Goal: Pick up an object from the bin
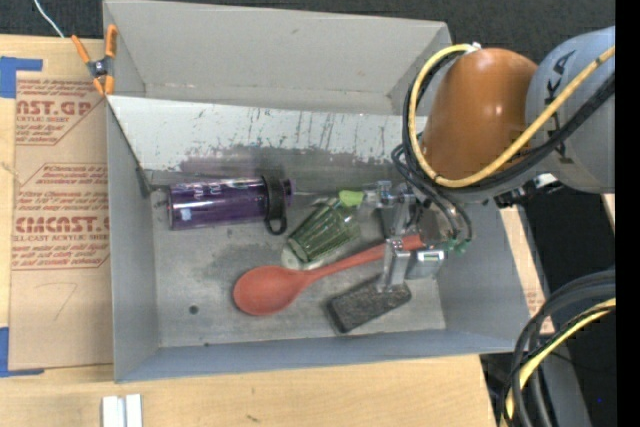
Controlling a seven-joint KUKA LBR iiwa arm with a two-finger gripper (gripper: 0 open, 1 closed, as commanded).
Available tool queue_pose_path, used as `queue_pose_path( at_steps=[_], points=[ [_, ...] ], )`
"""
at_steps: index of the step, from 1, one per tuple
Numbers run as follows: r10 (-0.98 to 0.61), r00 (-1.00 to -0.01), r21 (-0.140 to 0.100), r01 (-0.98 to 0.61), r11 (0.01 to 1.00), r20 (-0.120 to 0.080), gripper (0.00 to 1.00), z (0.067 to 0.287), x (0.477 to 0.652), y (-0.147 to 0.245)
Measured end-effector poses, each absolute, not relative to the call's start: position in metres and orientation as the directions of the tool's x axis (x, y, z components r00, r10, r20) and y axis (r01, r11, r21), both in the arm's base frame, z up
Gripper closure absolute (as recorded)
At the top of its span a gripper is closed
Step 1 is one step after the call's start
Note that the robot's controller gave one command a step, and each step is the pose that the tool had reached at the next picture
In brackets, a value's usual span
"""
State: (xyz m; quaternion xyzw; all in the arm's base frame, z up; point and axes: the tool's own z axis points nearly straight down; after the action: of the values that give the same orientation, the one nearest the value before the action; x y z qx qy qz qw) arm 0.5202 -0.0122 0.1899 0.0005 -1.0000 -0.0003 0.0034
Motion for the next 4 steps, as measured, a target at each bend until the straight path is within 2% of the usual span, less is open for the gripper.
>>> queue_pose_path(
  at_steps=[1, 2, 3, 4],
  points=[
    [-0.001, -1.0, 0.0, -0.001, 1.0, -0.002, 0.0, 0.194, 0.522, -0.012],
    [-0.257, -0.966, -0.002, -0.257, 0.967, -0.021, 0.0, 0.078, 0.573, 0.024],
    [-0.378, -0.926, 0.0, -0.378, 0.926, -0.004, 0.0, 0.132, 0.551, 0.057],
    [-0.475, -0.88, -0.006, -0.474, 0.88, -0.023, 0.0, 0.1, 0.579, 0.062]
  ],
)
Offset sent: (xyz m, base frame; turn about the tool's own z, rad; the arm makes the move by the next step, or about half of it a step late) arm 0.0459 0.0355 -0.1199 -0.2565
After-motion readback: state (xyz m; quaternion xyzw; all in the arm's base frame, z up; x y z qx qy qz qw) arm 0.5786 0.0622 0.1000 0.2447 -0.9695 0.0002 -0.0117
